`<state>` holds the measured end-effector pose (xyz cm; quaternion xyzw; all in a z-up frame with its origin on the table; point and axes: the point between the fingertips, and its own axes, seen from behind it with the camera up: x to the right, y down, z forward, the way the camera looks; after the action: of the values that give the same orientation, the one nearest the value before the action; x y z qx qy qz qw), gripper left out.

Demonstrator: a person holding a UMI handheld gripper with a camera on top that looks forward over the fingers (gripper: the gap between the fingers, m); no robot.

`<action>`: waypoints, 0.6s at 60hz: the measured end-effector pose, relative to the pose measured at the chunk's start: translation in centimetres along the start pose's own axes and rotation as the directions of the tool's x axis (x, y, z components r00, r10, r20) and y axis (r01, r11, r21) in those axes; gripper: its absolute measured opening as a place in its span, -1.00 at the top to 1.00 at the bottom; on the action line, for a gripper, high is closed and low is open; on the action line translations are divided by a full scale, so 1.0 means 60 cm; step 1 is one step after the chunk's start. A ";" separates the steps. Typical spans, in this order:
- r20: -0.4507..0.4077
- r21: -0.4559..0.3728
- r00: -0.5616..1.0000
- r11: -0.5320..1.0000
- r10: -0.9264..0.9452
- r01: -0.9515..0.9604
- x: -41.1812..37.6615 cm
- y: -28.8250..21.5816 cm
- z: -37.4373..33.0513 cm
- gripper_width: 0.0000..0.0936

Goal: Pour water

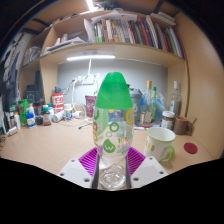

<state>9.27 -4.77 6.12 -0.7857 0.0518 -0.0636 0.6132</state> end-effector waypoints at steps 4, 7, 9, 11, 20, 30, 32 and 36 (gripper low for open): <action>0.023 -0.024 1.000 1.000 0.009 -0.008 0.002 -0.002 0.007 0.27; 0.034 -0.047 0.999 0.999 0.024 -0.022 0.001 -0.003 0.012 0.33; 0.049 -0.070 0.998 0.997 0.049 -0.046 -0.003 -0.003 0.014 0.33; 0.065 -0.090 0.994 0.993 0.088 -0.082 -0.016 -0.008 0.012 0.33; 0.140 -0.150 0.833 0.843 0.535 -0.516 -0.031 -0.095 0.019 0.34; 0.110 -0.314 0.178 0.204 0.978 -0.927 -0.031 -0.174 0.040 0.34; 0.091 -0.342 0.027 0.057 0.995 -0.938 -0.030 -0.184 0.043 0.34; 0.045 -0.367 -0.228 -0.196 0.973 -0.909 -0.020 -0.198 0.049 0.34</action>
<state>8.63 1.15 16.91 -0.5129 0.5425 0.5622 0.3557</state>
